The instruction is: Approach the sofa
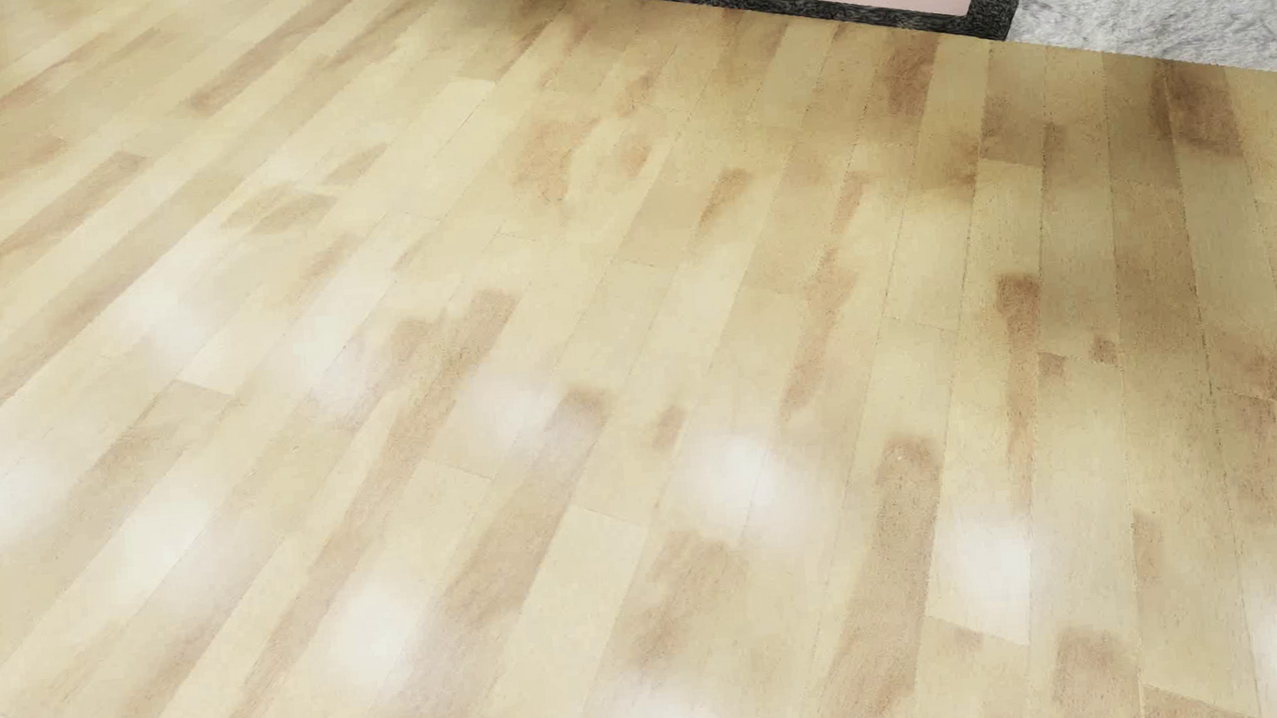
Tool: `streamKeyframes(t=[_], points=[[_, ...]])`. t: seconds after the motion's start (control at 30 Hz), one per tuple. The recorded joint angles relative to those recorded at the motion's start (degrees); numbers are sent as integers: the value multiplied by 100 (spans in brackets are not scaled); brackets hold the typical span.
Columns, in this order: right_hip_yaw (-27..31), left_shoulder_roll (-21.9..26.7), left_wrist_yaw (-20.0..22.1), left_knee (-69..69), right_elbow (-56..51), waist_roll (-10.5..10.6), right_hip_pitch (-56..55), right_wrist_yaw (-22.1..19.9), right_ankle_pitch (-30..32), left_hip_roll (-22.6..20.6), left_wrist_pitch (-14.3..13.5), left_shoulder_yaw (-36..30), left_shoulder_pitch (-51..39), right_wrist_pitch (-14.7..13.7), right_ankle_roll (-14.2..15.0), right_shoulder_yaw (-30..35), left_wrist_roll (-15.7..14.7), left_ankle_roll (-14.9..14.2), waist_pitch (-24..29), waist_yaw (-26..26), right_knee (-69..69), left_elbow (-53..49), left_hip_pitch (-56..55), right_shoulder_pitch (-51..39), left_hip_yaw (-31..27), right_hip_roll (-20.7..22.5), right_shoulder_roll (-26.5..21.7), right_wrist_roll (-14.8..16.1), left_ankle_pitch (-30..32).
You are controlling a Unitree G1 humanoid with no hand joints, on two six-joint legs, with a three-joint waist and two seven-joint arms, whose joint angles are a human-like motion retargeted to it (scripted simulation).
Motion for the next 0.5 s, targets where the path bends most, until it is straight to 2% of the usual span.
streamKeyframes(t=[0.03,0.13,0.23,0.37,0.47,0.5], points=[[-32,1,98,30,-82,-8,13,-37,-23,-11,-90,69,-77,-47,-8,-36,-127,-5,2,-16,18,-108,-13,-16,-44,-13,-11,28,-17],[-90,93,373,105,-277,-29,12,-122,-153,-23,-230,17,-214,-116,24,-71,-93,20,8,-48,94,-438,-35,-100,-118,-34,-37,68,-137],[-198,161,371,400,-472,-44,-19,-133,-459,21,-266,19,-221,-206,10,-36,-145,-42,32,-81,260,-578,-142,-133,-199,-55,-39,93,-434],[-419,264,118,542,-687,-62,160,-123,-784,27,-47,-109,-132,-191,-65,-32,-126,-129,17,-138,242,-222,-128,-109,-334,-98,67,249,-681],[-836,359,-78,1473,-901,-19,250,-137,-832,29,96,-171,-127,-268,174,-3,-136,-74,16,-140,268,114,-725,82,-633,-228,67,307,-798],[-1012,389,-80,1970,-959,14,296,-193,-795,83,92,-162,-93,-270,163,47,-151,-182,33,-137,280,131,-1033,125,-603,-283,50,247,-709]])
